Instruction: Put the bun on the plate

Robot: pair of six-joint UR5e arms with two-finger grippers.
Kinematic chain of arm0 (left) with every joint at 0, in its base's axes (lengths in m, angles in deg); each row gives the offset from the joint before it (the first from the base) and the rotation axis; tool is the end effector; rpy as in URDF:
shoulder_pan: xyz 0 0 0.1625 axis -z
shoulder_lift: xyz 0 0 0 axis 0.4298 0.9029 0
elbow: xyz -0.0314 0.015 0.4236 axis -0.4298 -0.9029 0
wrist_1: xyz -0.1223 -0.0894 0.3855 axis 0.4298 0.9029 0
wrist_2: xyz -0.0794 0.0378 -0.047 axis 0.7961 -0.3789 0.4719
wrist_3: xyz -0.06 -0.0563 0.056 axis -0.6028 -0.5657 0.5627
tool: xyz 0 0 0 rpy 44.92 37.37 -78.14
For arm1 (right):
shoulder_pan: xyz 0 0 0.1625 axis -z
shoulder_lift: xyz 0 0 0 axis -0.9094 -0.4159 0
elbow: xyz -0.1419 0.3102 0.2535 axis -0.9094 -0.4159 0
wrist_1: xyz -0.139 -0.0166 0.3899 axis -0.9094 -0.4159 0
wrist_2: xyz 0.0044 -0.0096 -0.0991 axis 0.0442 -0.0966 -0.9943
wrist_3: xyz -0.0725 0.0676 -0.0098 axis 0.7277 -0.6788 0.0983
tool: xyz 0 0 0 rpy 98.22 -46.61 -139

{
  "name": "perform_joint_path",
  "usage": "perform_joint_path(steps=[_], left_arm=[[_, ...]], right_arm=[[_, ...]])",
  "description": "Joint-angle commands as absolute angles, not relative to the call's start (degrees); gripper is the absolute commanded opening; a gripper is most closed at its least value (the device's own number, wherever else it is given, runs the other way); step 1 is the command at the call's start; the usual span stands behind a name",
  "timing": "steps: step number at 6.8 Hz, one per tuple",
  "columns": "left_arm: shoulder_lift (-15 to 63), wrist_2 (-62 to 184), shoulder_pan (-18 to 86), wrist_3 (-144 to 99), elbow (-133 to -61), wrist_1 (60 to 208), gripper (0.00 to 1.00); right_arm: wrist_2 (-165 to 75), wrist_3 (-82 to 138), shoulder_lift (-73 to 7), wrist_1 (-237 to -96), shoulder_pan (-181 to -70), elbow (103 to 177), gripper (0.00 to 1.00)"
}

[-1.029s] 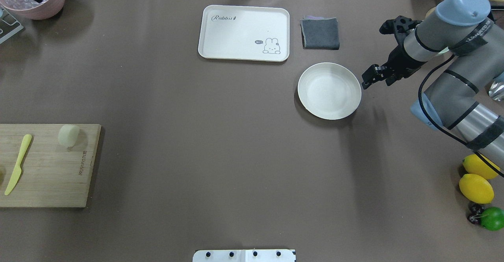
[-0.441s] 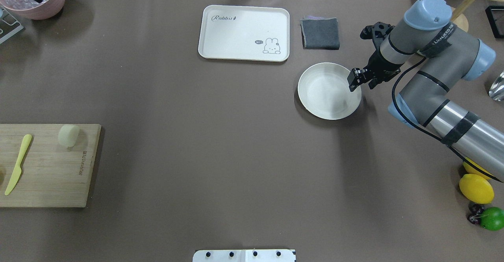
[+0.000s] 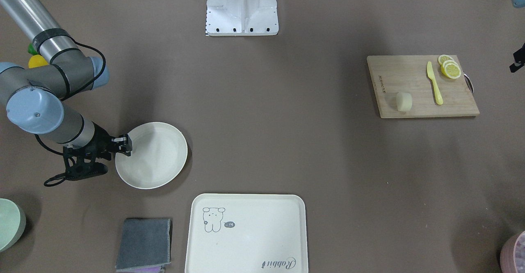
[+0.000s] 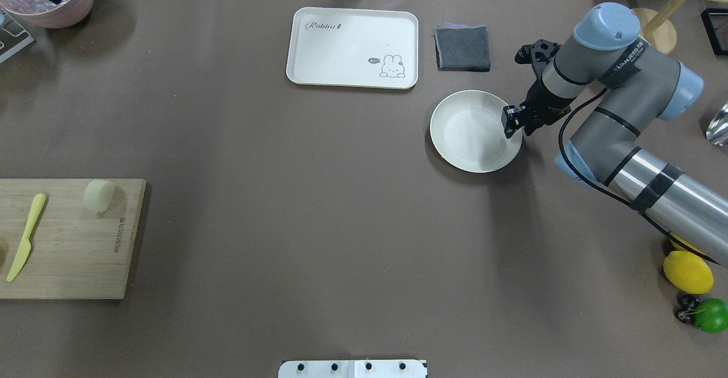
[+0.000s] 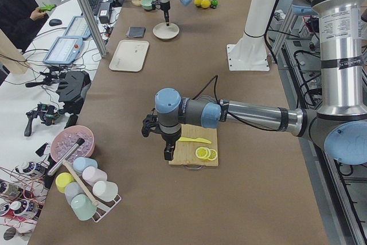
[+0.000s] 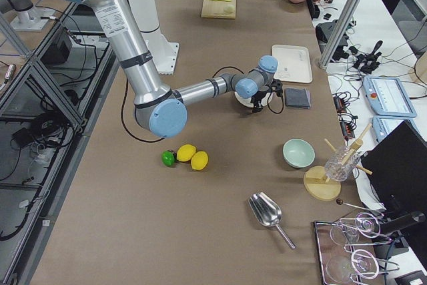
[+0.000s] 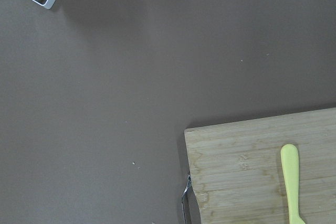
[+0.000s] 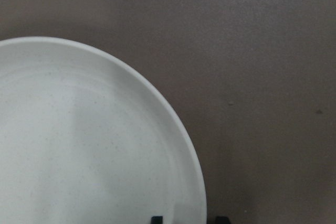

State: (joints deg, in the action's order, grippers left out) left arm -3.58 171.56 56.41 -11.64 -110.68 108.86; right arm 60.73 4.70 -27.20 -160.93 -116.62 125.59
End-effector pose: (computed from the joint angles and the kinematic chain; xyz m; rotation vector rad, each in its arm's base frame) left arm -0.0042 -0.4423 0.5984 0.0541 0.7401 0.1238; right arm -0.3787 -0.5850 0.4547 0.0228 -0.8604 -0.1787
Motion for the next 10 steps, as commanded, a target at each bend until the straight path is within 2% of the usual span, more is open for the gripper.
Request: perform_joint_path(steps=[1,5,8,10], left_arm=[[-3.3,171.6,53.0,-19.8,-110.2,112.5,0.98],[-3.1,169.9,39.3,-53.7,-109.9,131.5,0.98],[2.3,160.0,27.6,-64.7,-109.6,133.9,0.98],[4.9,158.8,23.9,-65.8,-107.5,133.8,0.97]], right_arm=[[61.7,3.9,-26.1,-160.9,-116.7,125.4,0.00],[66.6,-11.0,-19.7,-160.7,-114.7,128.3,0.00],[66.1,-19.1,-17.9,-157.0,-108.2,129.0,0.00],[65.5,-20.0,-17.8,-156.8,-105.0,129.1,0.00]])
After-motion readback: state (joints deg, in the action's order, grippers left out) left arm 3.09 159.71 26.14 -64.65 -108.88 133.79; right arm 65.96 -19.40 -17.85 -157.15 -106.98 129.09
